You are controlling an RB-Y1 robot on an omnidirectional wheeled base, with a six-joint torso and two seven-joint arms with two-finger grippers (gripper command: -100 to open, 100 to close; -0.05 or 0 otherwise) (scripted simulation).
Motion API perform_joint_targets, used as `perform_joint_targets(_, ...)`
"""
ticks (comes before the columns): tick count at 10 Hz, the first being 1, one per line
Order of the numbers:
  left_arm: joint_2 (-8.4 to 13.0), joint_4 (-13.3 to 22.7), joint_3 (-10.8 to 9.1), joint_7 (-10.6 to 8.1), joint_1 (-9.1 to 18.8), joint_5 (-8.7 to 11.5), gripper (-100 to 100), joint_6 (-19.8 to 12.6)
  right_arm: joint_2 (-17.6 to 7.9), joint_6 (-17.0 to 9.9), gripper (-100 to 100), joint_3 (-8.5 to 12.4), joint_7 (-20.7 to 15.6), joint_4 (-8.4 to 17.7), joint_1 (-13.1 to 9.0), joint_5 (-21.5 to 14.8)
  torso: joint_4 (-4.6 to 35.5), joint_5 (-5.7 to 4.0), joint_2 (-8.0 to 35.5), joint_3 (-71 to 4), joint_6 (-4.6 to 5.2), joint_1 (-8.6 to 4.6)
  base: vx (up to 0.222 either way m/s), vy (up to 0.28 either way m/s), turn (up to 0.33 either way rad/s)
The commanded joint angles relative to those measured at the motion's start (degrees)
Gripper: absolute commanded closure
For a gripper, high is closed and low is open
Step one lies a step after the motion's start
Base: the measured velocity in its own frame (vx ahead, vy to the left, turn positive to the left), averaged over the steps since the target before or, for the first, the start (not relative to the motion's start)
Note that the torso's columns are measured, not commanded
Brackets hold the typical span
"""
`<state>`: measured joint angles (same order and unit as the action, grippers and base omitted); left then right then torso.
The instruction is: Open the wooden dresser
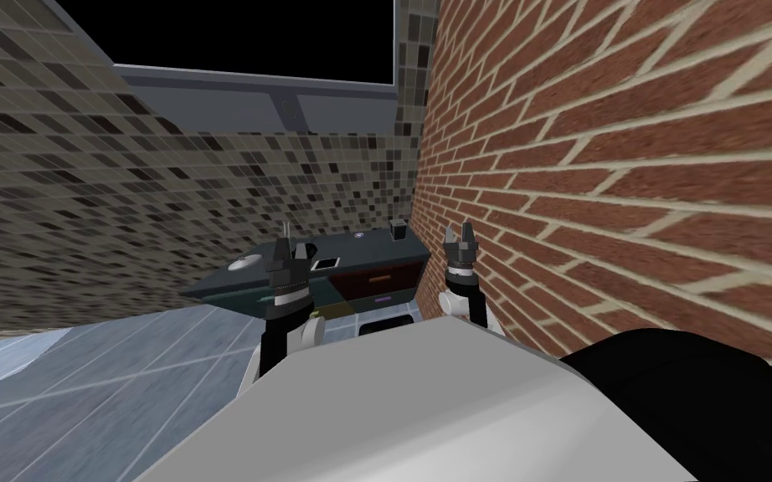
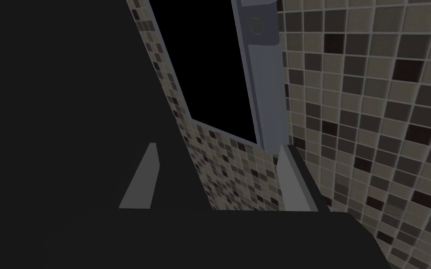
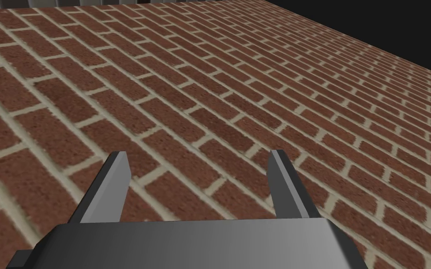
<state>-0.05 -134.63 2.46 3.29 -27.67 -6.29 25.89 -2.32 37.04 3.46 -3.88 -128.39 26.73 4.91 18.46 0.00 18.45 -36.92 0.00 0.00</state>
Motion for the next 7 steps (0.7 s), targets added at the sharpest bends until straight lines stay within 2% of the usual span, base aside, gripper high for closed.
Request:
perform_joint_targets(1,0.00,0.00,0.00,0.00,0.00,0.00,0,0.00,0.00,0.00,0,0.00,0.00,0.00,0.00,0.00,4.23,0.00,4.24,-8.44,0.00,0.00,0.000,0.000,0.000)
perform_joint_targets(4,0.00,0.00,0.00,0.00,0.00,0.00,0,0.00,0.00,0.00,0,0.00,0.00,0.00,0.00,0.00,16.92,0.00,16.93,-33.81,0.00,0.00,0.000,0.000,0.000)
perform_joint_targets(5,2.04,0.83,0.00,0.03,0.18,-0.01,-100,0.11,0.00,0.00,0,0.00,0.00,0.00,0.00,0.00,21.14,0.00,21.16,-42.27,0.00,0.00,0.004,-0.006,-0.002)
perform_joint_targets(7,4.68,2.61,-0.01,0.10,0.56,-0.02,-100,0.35,0.01,0.00,0,0.00,0.00,0.02,0.01,0.00,23.60,0.00,23.63,-47.33,0.00,-0.01,-0.002,-0.018,-0.003)
